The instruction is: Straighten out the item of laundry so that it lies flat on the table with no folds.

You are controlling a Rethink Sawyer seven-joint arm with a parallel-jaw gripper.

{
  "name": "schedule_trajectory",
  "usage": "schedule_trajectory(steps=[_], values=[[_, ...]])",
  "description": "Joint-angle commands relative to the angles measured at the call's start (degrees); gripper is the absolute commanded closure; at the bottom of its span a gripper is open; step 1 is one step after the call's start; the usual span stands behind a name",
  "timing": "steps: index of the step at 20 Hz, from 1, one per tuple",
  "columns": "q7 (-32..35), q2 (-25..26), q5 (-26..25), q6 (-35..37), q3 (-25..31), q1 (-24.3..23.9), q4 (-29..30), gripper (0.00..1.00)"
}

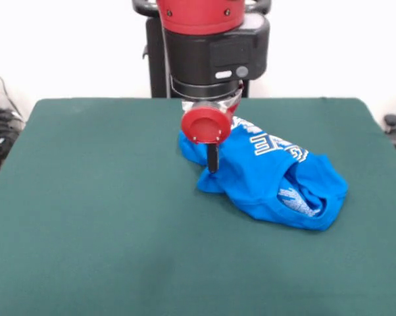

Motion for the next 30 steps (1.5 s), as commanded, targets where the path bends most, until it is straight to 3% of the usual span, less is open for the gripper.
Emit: schedule_trajectory(steps=[1, 2, 15, 19, 23, 30], values=[[-20.7, 4.8, -6.2, 2.1, 5.5, 0.7, 6.8, 1.00], [-20.6, 4.8, -7.2, 1.4, 6.1, 0.2, 7.2, 0.00], [-20.7, 8.0, -8.3, 1.6, 9.7, -3.2, 5.7, 0.00], [-21.8, 6.9, -7.3, 1.9, 12.1, -5.2, 8.8, 0.00], [-23.0, 8.9, -7.4, -1.5, 15.8, -8.0, 11.5, 0.00], [-25.9, 11.6, -6.5, 0.0, 22.3, -13.5, 15.5, 0.00]])
